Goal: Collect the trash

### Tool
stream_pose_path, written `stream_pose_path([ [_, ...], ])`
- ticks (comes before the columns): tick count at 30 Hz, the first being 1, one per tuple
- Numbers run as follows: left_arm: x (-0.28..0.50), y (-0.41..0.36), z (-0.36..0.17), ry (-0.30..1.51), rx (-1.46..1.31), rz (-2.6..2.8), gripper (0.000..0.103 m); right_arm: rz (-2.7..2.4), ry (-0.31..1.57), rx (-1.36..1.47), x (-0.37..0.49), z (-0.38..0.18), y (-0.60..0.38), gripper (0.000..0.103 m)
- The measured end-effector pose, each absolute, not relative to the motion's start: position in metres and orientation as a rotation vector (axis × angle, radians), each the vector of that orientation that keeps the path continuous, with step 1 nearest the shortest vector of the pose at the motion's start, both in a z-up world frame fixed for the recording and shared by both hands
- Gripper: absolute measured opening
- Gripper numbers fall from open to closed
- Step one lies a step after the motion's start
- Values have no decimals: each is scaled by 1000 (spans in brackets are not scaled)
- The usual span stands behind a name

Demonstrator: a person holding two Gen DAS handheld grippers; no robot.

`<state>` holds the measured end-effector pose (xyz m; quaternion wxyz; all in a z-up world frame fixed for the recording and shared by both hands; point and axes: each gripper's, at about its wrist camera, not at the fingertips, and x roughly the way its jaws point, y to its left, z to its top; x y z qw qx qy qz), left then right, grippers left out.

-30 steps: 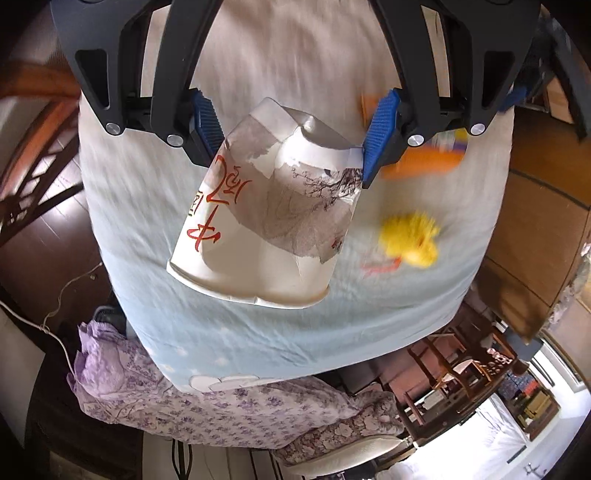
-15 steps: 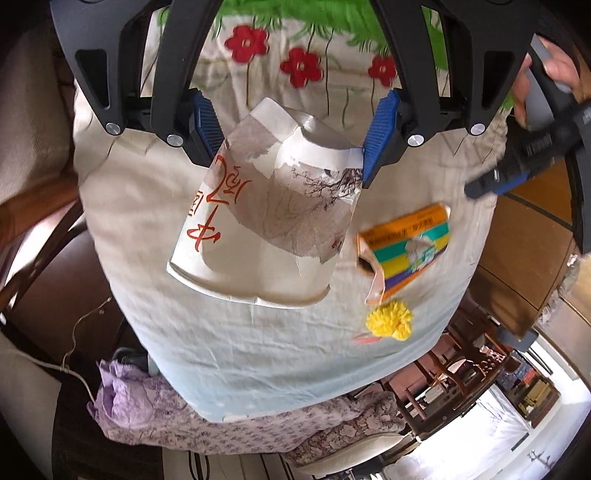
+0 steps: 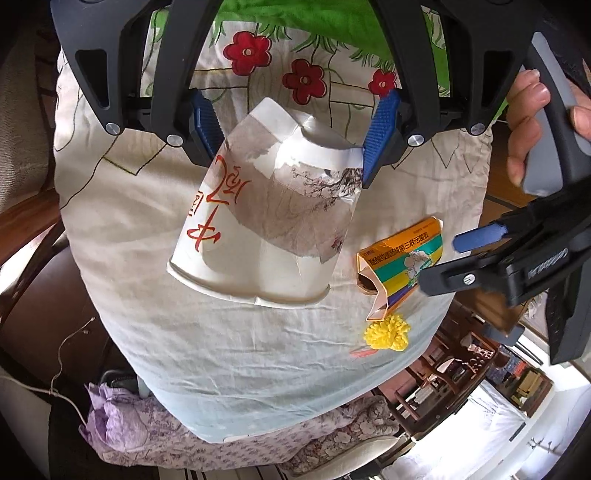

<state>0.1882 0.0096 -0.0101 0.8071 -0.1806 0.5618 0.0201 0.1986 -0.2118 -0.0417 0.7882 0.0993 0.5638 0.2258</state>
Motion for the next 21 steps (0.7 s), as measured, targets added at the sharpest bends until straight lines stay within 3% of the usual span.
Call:
stream_pose_path([
  [21,216,-5,-25,1258,-332,175,97,501,1221,188,199,-46,-206,67],
])
